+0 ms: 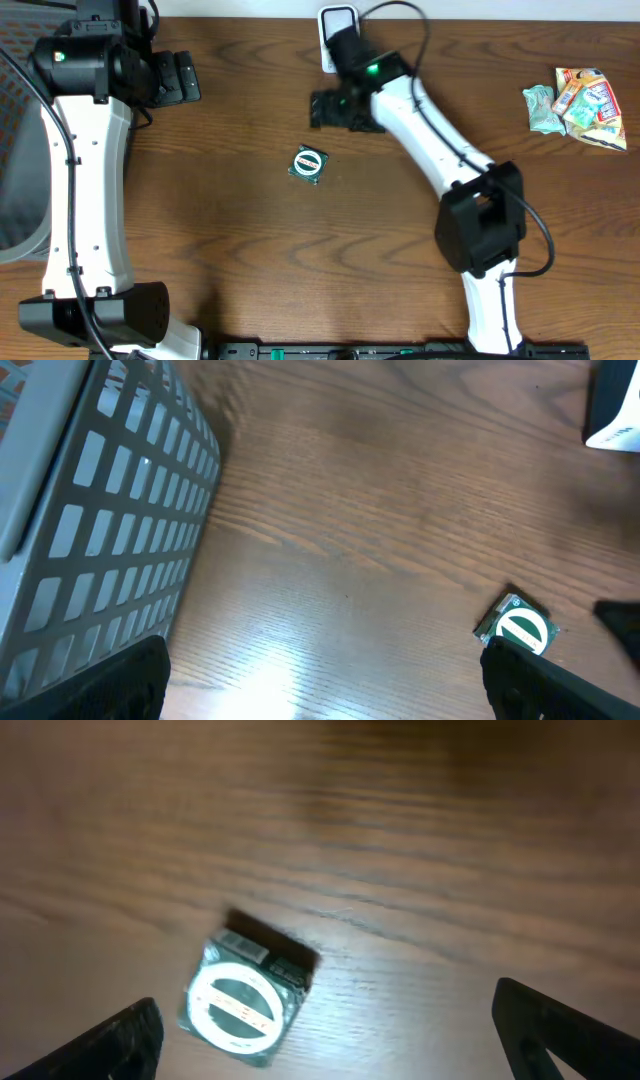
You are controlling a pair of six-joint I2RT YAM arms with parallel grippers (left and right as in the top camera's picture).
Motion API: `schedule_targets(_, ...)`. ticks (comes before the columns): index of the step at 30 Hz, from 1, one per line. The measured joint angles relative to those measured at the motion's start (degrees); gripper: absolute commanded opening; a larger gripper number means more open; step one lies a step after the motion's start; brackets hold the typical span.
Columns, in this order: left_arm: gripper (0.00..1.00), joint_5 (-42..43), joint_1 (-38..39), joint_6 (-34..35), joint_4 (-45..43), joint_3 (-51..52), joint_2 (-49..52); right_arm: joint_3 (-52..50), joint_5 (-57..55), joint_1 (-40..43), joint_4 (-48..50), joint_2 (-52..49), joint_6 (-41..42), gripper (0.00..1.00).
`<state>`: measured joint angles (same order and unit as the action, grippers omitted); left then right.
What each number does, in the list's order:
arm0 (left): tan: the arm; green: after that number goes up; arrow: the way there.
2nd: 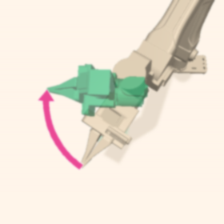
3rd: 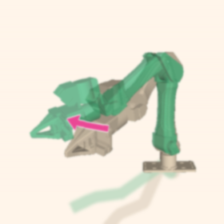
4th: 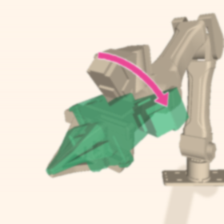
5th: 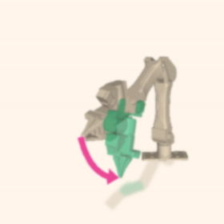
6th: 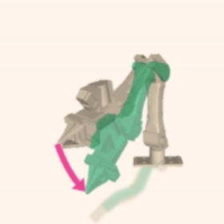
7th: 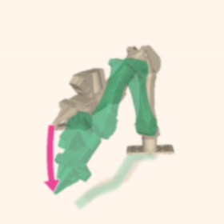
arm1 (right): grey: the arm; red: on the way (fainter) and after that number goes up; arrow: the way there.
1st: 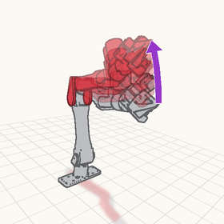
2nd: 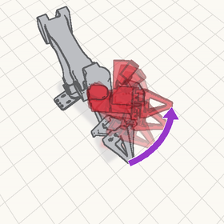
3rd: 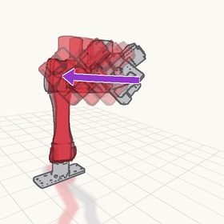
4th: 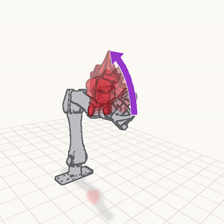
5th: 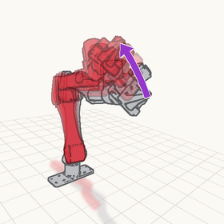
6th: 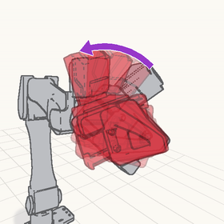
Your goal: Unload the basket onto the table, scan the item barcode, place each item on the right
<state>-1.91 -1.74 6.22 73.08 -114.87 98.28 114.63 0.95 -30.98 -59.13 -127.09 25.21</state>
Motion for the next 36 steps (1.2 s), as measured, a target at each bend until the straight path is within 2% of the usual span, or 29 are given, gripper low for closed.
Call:
schedule_targets(4, 0.98, 0.00, 0.00, 0.00, 0.00, 0.00, 0.00, 0.00, -8.26, -5.49, -0.17, 0.00, -8.98, 0.99)
schedule_targets(11, 0.98, 0.00, 0.00, 0.00, 0.00, 0.00, 0.00, 0.00, -18.40, -11.56, -0.20, 0.00, -15.08, 0.99)
schedule_targets(15, 0.98, 0.00, 0.00, 0.00, 0.00, 0.00, 0.00, 0.00, -19.39, -11.91, -0.17, 0.00, -16.68, 0.99)
schedule_targets(21, 0.98, 0.00, 0.00, 0.00, 0.00, 0.00, 0.00, 0.00, -15.04, -11.91, 0.13, 0.00, -23.41, 0.94)
schedule_targets(27, 0.98, 0.00, 0.00, 0.00, 0.00, 0.00, 0.00, -1.55, -13.29, -12.24, 0.66, 0.00, -29.94, 0.95)
schedule_targets(36, 0.98, 0.00, 0.00, 0.00, 0.00, 0.00, 0.00, -10.64, -14.82, -12.87, 9.33, 0.00, -35.67, 0.98)
